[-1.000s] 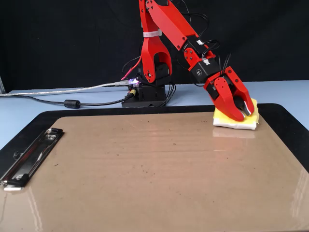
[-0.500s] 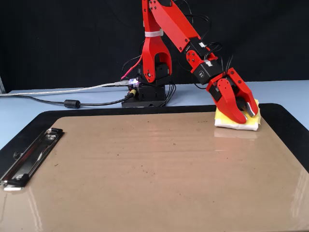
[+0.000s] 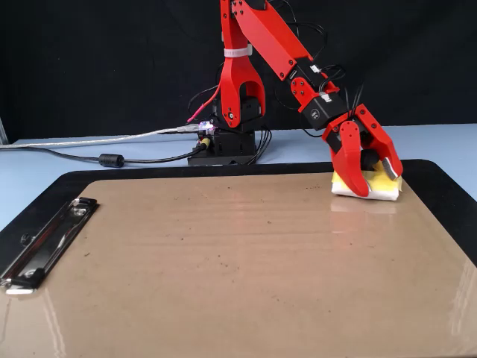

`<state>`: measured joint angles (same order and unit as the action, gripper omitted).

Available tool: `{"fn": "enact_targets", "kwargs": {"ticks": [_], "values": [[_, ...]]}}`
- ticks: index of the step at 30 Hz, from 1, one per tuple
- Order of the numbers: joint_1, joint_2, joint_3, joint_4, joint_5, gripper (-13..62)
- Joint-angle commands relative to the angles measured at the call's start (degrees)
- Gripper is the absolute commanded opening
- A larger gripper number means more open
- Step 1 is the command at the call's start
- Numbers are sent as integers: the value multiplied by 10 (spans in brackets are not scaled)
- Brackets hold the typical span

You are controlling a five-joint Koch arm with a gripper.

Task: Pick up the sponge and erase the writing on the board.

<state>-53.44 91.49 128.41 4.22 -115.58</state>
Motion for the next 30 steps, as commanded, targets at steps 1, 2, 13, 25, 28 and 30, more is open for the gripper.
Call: {"fn": "enact_targets", "kwargs": {"ticks": [1, 2, 13, 25, 28, 30], "values": [[-16, 9, -10, -3, -22, 337], [-22, 10, -13, -7, -22, 340], [-35, 58, -51, -16, -23, 342], [83, 230, -80, 192, 2, 337], [130, 325, -106, 367, 56, 337], [165, 369, -142, 482, 93, 337]]}}
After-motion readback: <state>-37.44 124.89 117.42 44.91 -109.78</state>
